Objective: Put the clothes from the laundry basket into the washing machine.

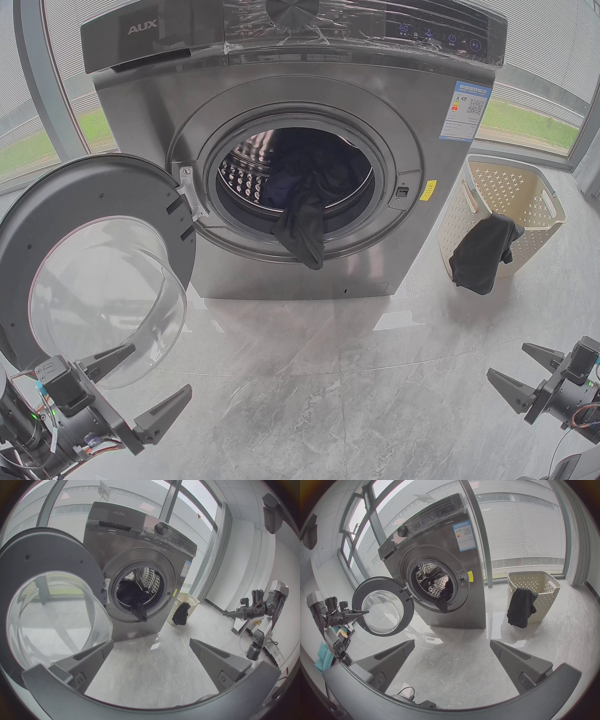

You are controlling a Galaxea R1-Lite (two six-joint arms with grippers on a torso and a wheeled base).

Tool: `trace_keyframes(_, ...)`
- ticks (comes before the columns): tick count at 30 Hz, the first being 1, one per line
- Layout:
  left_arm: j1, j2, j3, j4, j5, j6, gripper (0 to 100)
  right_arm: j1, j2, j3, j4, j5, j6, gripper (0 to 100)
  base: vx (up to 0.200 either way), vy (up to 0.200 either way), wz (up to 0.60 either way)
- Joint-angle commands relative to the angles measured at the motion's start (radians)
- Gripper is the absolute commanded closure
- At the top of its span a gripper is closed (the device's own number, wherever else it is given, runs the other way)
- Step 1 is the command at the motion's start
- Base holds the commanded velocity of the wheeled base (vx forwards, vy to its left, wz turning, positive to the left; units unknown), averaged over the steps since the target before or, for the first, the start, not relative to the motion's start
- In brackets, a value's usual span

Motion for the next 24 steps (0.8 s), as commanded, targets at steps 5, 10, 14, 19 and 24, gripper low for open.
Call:
trace_keyframes(5, 0.017, -0.199, -0.026, 0.144, -0.001, -0.008, 0, -0.025, -0.088, -0.001, 0.05, 0.015, 0.001, 0, 0.0, 0.0, 0.0)
trace_keyframes(10, 0.022, -0.157, -0.089, 0.148, -0.003, -0.054, 0, -0.02, -0.035, -0.027, 0.041, 0.035, 0.008, 0, 0.0, 0.0, 0.0)
trace_keyframes(14, 0.047, -0.118, -0.113, 0.148, -0.003, -0.09, 0, -0.014, 0.019, -0.041, 0.038, 0.036, 0.012, 0, 0.05, 0.0, 0.0)
trace_keyframes(19, 0.042, -0.078, -0.113, 0.14, -0.003, -0.085, 0, -0.012, 0.065, -0.063, 0.036, 0.036, 0.015, 0, 0.2, 0.0, 0.0)
trace_keyframes(24, 0.037, -0.049, -0.118, 0.131, -0.012, -0.083, 0, -0.012, 0.091, -0.07, 0.036, 0.036, 0.017, 0, 0.2, 0.0, 0.0)
